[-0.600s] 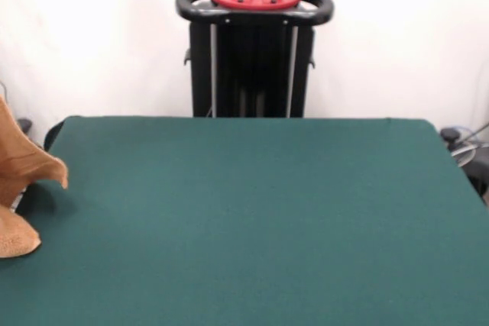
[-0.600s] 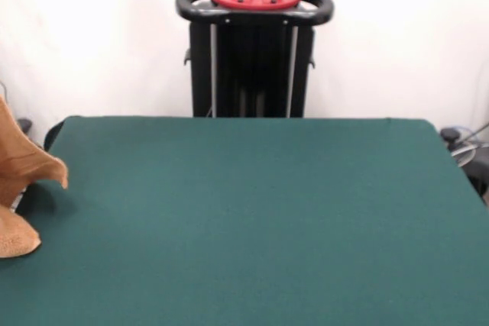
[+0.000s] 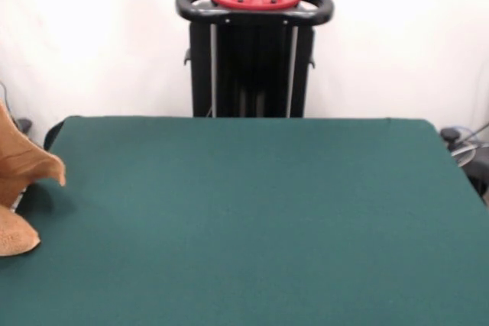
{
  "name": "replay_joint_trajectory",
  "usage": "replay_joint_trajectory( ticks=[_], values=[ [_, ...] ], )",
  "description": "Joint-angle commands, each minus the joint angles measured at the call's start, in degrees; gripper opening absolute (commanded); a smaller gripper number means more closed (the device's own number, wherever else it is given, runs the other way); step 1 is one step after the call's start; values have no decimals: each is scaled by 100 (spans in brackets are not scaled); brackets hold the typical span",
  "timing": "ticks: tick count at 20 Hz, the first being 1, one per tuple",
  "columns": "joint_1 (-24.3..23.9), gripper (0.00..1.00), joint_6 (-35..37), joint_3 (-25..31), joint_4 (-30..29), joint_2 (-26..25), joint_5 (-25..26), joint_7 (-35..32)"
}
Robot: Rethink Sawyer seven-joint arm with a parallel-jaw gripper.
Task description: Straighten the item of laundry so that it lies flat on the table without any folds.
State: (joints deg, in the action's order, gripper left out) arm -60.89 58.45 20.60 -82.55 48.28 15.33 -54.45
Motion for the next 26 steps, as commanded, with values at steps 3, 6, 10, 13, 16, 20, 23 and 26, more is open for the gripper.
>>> replay_joint_trajectory(
  ticks=[3,6,10,13,16,20,23,26],
  values=[
    [133,0,289,113,477,-61,63,-96],
    [166,0,600,198,824,-175,97,117],
    [168,0,582,152,739,-95,45,72],
    [133,0,497,136,606,-46,14,90],
    [100,0,508,117,648,-67,38,131],
    [21,0,661,76,926,-166,139,257],
    [-81,0,753,84,1231,-348,224,422],
    [-130,0,719,97,1326,-491,259,490]
  ],
)
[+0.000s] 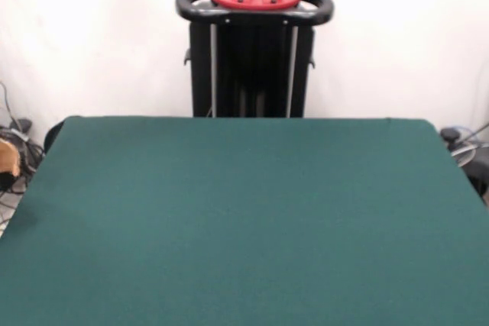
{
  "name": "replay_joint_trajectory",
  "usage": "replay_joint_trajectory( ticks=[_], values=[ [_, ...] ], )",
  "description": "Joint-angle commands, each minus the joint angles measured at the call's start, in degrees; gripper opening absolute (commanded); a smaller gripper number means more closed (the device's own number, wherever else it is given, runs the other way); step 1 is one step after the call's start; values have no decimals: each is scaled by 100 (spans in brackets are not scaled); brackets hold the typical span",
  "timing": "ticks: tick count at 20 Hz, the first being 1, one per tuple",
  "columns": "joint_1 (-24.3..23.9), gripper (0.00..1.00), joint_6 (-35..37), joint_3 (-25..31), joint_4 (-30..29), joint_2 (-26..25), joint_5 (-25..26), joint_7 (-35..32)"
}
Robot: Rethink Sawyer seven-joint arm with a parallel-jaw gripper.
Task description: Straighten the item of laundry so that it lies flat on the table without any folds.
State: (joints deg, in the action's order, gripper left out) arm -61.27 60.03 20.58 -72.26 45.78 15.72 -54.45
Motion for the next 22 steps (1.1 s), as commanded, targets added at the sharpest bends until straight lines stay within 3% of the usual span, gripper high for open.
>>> replay_joint_trajectory(
  ticks=[1,8,22],
  values=[
    [-92,0,521,98,225,-242,197,459],
    [102,0,55,-8,-838,209,-67,-155],
    [230,0,-1717,89,-2438,-104,-377,-1186]
  ],
)
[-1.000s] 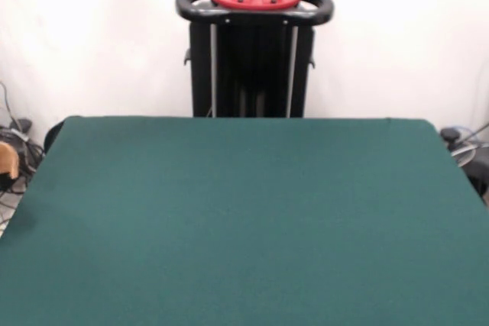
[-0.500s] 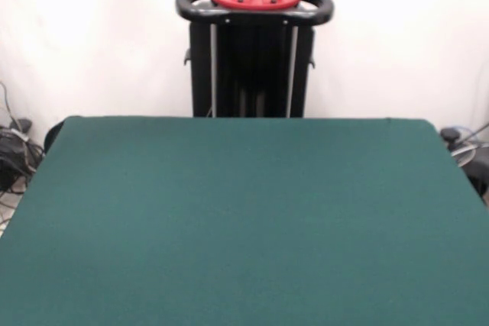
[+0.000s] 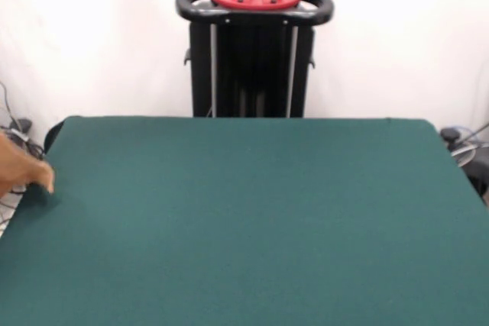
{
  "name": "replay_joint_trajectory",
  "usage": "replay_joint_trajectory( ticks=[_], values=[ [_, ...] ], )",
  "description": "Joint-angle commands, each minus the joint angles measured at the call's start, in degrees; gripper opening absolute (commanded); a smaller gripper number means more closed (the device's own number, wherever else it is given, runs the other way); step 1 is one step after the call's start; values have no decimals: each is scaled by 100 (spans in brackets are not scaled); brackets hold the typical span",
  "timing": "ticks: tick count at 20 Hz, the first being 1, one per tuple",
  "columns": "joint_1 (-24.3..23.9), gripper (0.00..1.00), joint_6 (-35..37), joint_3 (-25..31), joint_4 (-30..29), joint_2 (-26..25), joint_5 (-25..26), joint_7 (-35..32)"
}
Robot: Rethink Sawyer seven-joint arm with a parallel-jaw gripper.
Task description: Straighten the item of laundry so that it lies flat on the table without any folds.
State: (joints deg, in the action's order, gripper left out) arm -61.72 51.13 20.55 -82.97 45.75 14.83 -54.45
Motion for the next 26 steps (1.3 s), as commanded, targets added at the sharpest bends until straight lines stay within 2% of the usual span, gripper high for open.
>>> replay_joint_trajectory(
  ticks=[1,12,20,26],
  values=[
    [306,0,-988,85,-1486,-123,-323,-1289],
    [748,0,-2305,-176,-2308,-349,-694,-1957],
    [1342,0,-2428,-618,-2883,241,-1167,-2434],
    [1634,0,-2928,-520,-3181,148,-1544,-2721]
  ],
)
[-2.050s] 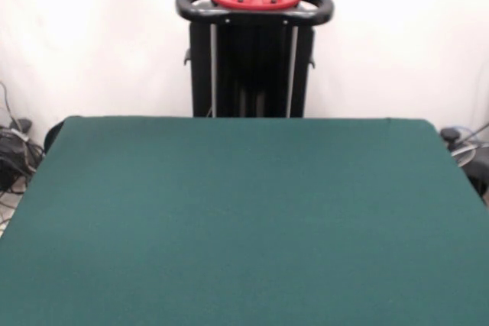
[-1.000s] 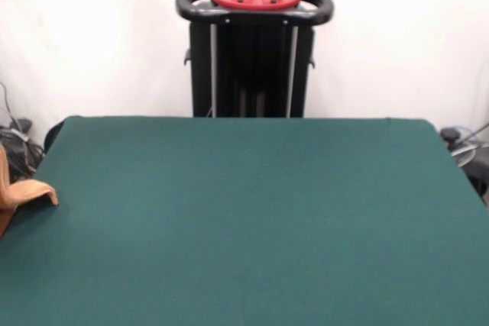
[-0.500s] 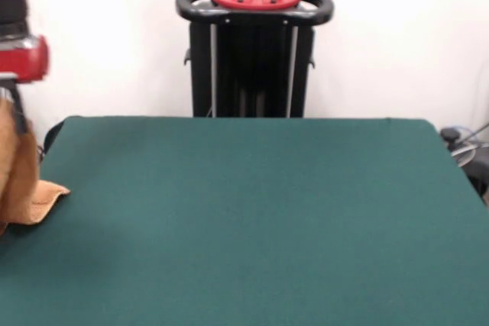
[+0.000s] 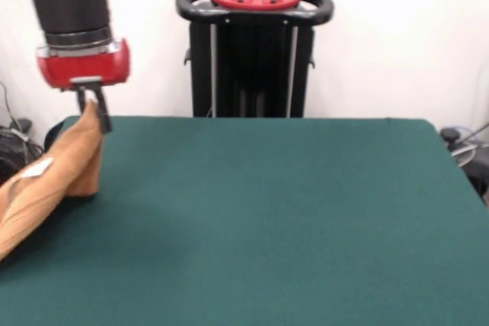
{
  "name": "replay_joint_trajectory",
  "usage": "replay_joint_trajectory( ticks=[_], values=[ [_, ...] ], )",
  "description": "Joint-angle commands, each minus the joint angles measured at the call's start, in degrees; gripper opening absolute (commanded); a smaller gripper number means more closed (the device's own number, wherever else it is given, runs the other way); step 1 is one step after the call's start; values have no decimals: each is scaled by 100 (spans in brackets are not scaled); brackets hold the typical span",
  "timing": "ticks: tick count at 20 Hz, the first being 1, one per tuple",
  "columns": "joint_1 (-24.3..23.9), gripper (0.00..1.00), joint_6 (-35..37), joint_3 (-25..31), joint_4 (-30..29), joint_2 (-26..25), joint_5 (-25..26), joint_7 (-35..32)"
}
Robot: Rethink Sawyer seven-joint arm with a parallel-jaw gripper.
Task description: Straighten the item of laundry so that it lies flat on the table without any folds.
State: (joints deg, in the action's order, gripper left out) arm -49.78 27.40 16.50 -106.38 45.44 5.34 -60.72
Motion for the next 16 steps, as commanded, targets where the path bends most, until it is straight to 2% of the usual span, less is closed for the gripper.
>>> replay_joint_trajectory(
  ticks=[1,10,12,16],
  values=[
    [506,0,-579,-125,-898,223,-655,-2175],
    [1198,0,-414,-458,-1308,819,-1121,-2847],
    [1244,0,-450,-485,-1274,769,-1161,-2839],
    [1207,0,-918,-424,-1143,286,-1129,-2787]
  ],
)
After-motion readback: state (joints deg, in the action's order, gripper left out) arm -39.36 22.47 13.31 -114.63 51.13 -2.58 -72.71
